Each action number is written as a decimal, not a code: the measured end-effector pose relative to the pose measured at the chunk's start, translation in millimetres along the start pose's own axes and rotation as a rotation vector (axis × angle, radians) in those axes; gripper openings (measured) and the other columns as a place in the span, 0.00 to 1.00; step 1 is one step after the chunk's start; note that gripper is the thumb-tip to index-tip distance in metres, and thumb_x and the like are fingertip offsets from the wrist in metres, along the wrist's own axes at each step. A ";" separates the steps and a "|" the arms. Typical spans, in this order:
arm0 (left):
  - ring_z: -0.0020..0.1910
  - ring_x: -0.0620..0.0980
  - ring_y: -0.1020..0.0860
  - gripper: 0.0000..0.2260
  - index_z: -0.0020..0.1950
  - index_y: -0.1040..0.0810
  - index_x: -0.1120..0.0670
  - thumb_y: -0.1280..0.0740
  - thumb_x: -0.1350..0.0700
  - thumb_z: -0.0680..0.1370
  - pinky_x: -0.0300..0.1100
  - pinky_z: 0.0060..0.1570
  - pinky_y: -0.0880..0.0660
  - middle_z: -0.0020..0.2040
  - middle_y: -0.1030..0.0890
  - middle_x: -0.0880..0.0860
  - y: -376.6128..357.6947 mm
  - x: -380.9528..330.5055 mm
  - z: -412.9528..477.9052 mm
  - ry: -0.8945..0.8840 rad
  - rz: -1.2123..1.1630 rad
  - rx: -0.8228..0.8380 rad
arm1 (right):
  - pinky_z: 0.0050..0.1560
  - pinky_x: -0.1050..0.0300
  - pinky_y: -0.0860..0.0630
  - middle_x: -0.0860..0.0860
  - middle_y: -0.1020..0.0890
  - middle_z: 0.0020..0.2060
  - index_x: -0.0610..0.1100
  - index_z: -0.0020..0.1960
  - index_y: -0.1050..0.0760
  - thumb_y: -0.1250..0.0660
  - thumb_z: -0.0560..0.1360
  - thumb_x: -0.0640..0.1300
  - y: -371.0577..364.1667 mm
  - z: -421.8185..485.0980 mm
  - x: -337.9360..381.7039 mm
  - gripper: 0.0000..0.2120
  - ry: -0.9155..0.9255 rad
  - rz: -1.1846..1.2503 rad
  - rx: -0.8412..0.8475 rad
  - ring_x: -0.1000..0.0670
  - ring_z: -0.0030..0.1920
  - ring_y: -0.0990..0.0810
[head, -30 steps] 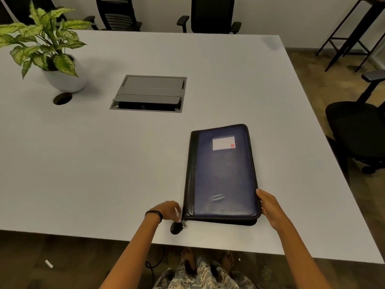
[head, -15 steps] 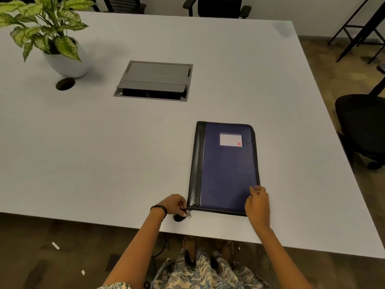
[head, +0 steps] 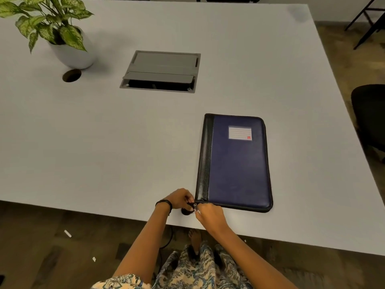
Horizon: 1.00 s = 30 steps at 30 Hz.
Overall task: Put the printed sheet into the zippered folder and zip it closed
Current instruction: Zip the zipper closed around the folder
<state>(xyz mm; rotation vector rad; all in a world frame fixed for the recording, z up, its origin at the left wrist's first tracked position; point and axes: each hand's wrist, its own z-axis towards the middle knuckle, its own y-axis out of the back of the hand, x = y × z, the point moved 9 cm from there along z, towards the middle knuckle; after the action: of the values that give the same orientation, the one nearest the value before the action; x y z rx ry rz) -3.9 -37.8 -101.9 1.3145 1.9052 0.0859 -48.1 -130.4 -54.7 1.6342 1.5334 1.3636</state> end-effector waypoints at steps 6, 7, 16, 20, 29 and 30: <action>0.47 0.49 0.26 0.13 0.53 0.20 0.64 0.26 0.63 0.70 0.34 0.47 0.28 0.56 0.20 0.64 1.6 0.5 3.3 -0.029 0.004 0.023 | 0.15 0.72 0.43 0.52 0.28 0.12 0.46 0.18 0.27 0.17 0.46 0.53 7.2 3.5 7.7 0.20 -0.001 -0.192 -0.068 0.57 0.13 0.30; 0.47 0.49 0.26 0.13 0.53 0.20 0.64 0.26 0.63 0.70 0.34 0.47 0.28 0.56 0.20 0.64 1.0 1.3 4.5 -0.035 0.005 0.029 | 0.15 0.74 0.42 0.52 0.29 0.11 0.46 0.17 0.28 0.17 0.43 0.53 4.9 3.5 8.3 0.21 0.008 -0.210 -0.078 0.57 0.12 0.31; 0.47 0.49 0.26 0.12 0.53 0.20 0.63 0.27 0.61 0.72 0.35 0.48 0.28 0.55 0.19 0.63 -1.0 2.0 9.2 -0.074 -0.002 0.063 | 0.16 0.72 0.39 0.53 0.26 0.14 0.47 0.21 0.25 0.18 0.49 0.47 -9.0 1.3 11.3 0.15 0.045 -0.320 -0.092 0.58 0.15 0.29; 0.46 0.47 0.25 0.11 0.51 0.20 0.63 0.28 0.56 0.73 0.31 0.44 0.29 0.55 0.19 0.61 0.0 1.5 8.7 -0.087 0.004 0.043 | 0.16 0.72 0.39 0.53 0.27 0.14 0.48 0.20 0.26 0.19 0.50 0.46 -8.1 2.7 14.9 0.15 0.054 -0.313 -0.106 0.58 0.14 0.31; 0.42 0.48 0.27 0.09 0.45 0.21 0.62 0.30 0.56 0.75 0.34 0.44 0.31 0.43 0.24 0.52 -1.2 -3.0 6.9 -0.160 0.107 0.087 | 0.14 0.73 0.40 0.52 0.29 0.11 0.46 0.17 0.30 0.17 0.40 0.44 -4.9 4.2 7.1 0.20 -0.028 -0.211 -0.102 0.58 0.12 0.31; 0.42 0.48 0.27 0.07 0.43 0.22 0.59 0.31 0.56 0.75 0.34 0.43 0.31 0.43 0.24 0.51 -1.8 -4.9 7.1 -0.166 0.132 0.100 | 0.14 0.73 0.40 0.52 0.30 0.11 0.46 0.16 0.30 0.17 0.40 0.44 -5.1 4.4 6.3 0.20 -0.034 -0.207 -0.102 0.58 0.12 0.32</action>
<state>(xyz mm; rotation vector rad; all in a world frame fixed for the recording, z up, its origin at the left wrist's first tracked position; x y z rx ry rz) 0.0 -45.2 -104.8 1.4666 1.7010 -0.0509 -47.2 -122.2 -58.8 1.3887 1.5395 1.2747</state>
